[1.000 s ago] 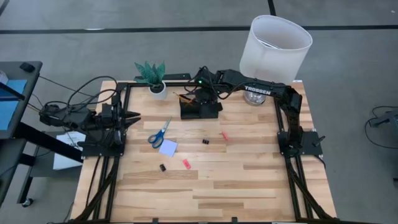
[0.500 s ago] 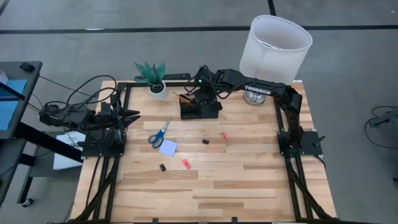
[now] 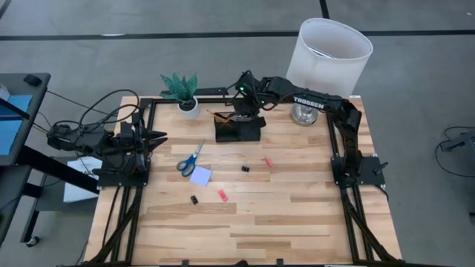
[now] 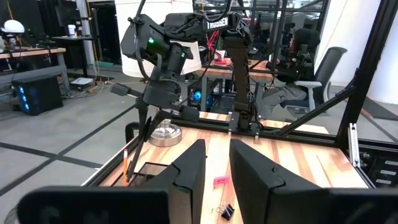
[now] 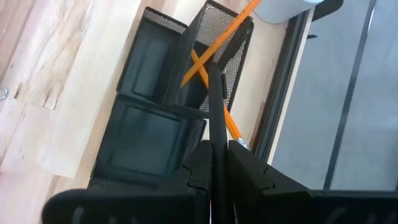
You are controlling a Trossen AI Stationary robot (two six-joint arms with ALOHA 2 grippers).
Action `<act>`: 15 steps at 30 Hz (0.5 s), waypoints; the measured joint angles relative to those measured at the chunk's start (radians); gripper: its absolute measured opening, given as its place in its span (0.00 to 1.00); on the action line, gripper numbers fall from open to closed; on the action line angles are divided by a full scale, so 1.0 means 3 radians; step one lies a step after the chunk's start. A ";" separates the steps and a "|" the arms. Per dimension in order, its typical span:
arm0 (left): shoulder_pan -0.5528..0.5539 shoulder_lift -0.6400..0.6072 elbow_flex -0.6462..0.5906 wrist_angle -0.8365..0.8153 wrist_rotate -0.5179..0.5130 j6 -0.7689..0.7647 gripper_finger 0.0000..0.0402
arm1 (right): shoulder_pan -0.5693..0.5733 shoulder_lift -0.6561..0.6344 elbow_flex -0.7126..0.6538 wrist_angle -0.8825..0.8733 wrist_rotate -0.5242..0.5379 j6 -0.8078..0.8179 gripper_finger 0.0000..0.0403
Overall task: Pick and place office supplies into organizer
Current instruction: Put the black ball pen into the desk organizer
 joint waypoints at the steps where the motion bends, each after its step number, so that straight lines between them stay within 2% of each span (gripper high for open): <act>1: 0.0000 0.0000 0.0000 0.0000 0.0000 0.0000 0.16 | -0.0002 0.0000 0.0001 0.0001 0.0000 0.0000 0.06; 7: 0.0000 0.0000 0.0000 0.0035 0.0000 0.0001 0.16 | 0.0005 0.0009 0.0001 -0.0001 -0.0010 0.0000 0.06; 15: 0.0000 0.0000 0.0000 0.0050 0.0001 0.0003 0.16 | 0.0064 0.0359 -0.0003 0.0002 0.0122 -0.0006 0.06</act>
